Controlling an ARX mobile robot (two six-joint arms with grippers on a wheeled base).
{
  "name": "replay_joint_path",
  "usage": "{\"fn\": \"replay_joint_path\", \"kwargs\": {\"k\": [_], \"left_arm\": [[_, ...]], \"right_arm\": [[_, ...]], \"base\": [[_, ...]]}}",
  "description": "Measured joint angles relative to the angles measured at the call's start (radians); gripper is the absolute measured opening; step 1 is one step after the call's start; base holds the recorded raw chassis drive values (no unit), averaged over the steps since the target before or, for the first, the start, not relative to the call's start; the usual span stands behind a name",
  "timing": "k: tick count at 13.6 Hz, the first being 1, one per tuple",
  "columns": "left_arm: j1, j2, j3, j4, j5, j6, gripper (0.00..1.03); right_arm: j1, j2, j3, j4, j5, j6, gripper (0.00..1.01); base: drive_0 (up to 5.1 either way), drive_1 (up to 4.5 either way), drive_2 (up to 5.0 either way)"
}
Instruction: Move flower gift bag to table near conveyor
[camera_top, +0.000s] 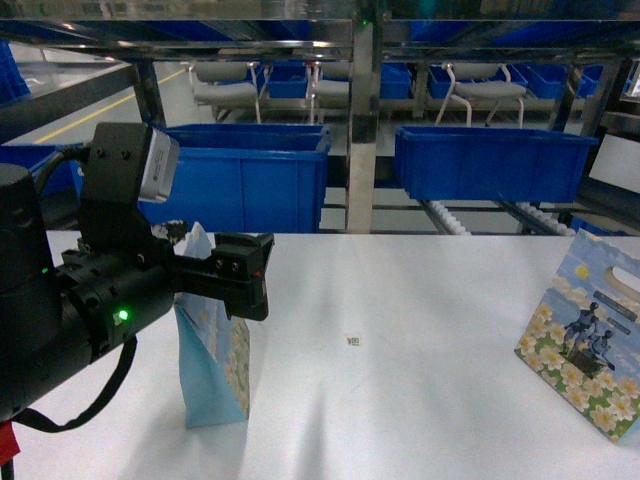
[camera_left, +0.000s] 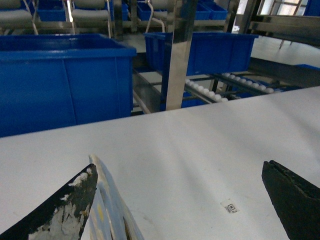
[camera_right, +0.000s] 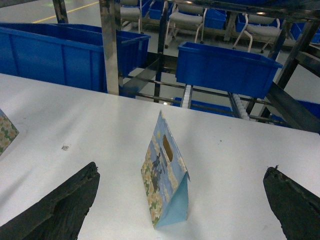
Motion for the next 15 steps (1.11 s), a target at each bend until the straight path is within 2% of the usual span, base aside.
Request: {"fn": "replay_joint_path", "kwargs": {"k": [2, 4, 6, 9, 11, 13, 15], "left_arm": [[0.018, -0.090, -0.038, 0.004, 0.021, 0.003, 0.98], [0.080, -0.260, -0.214, 0.001, 0.109, -0.008, 0.98], [0.115, -0.408, -0.274, 0.002, 0.099, 0.003, 0.98], [0.106, -0.644, -0.375, -0.011, 0.086, 0.023, 0.98], [0.100, -0.850, -0.436, -0.167, 0.076, 0.022, 0.98], [0.095, -1.112, -0.486, -0.377, 0.046, 0.026, 0.98], [0.095, -1.139, -0.487, -0.371, 0.042, 0.028, 0.98]], "right_arm": [[0.000, 0.000, 0.000, 0.000, 0.000, 0.000, 0.98], [0.000, 0.000, 0.000, 0.000, 0.000, 0.000, 0.98], [0.000, 0.000, 0.000, 0.000, 0.000, 0.000, 0.98], [0.000, 0.000, 0.000, 0.000, 0.000, 0.000, 0.98], [0.000, 0.000, 0.000, 0.000, 0.000, 0.000, 0.98], [0.000, 0.000, 0.000, 0.000, 0.000, 0.000, 0.98], [0.000, 0.000, 0.000, 0.000, 0.000, 0.000, 0.98]], "base": [[0.0, 0.00, 0.0], [0.0, 0.00, 0.0], [0.0, 0.00, 0.0], [0.0, 0.00, 0.0], [0.0, 0.00, 0.0], [0.0, 0.00, 0.0], [0.0, 0.00, 0.0]]}}
